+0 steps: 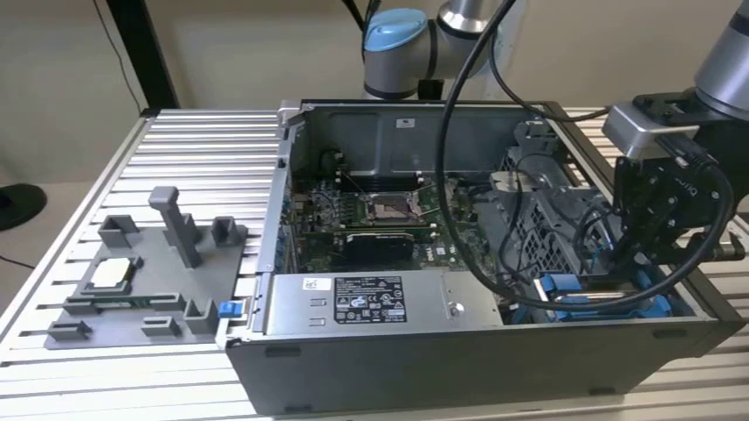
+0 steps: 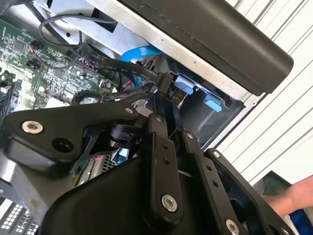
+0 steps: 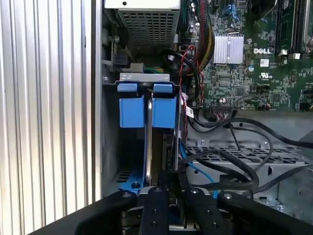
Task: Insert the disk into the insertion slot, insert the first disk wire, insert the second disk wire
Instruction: 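Insert the first disk wire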
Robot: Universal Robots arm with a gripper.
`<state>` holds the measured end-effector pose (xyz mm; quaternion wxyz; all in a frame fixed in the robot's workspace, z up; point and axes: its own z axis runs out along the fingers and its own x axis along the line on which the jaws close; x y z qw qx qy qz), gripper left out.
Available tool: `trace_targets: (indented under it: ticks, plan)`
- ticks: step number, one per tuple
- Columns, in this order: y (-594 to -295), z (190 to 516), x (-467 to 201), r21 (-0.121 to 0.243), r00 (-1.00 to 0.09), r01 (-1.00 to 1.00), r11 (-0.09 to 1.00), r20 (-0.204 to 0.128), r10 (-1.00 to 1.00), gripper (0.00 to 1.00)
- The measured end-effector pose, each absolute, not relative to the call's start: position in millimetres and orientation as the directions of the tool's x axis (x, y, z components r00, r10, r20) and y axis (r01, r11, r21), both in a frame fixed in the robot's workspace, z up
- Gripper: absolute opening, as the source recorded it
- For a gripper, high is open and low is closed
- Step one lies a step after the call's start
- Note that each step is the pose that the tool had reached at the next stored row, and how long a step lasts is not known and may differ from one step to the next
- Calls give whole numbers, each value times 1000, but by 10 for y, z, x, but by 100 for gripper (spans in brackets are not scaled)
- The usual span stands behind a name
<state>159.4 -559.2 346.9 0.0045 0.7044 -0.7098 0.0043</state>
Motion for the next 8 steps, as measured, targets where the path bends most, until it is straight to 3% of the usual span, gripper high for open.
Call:
trace_targets:
  ticks: [8]
  plan:
    - [-5595, 3432, 1594, 0, -8, -1000, 8, 12, -1000, 0]
